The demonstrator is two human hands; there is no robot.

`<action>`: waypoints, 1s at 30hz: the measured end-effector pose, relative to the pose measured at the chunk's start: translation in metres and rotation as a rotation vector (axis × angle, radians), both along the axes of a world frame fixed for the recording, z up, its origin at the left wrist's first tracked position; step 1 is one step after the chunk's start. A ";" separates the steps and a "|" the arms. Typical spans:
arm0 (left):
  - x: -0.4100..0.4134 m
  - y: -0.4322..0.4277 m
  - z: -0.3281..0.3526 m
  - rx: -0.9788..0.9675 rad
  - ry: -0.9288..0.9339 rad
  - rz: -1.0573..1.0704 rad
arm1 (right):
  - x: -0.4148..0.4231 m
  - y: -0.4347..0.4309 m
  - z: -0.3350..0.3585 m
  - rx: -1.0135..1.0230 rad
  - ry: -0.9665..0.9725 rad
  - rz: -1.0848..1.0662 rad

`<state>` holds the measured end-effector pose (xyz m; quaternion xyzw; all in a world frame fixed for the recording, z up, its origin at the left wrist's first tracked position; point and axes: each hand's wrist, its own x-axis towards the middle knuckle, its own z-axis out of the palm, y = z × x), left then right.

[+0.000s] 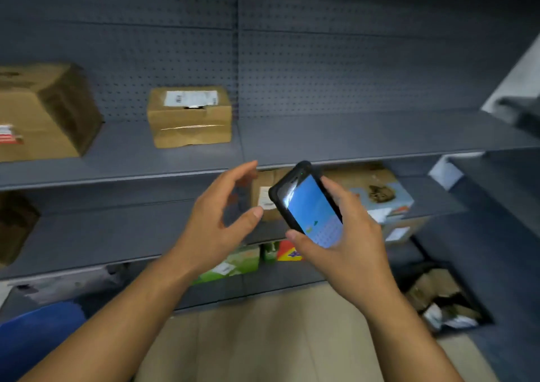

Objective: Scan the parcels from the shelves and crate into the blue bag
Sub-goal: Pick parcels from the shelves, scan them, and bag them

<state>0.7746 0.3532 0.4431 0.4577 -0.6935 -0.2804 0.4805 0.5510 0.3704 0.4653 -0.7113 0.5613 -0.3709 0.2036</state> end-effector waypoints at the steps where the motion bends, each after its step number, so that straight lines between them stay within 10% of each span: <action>1: -0.027 -0.008 -0.004 0.005 0.012 -0.050 | -0.025 0.005 -0.002 0.006 0.000 -0.046; 30: -0.489 -0.269 -0.074 0.200 0.005 -0.931 | -0.438 -0.039 -0.030 0.030 -0.023 -1.159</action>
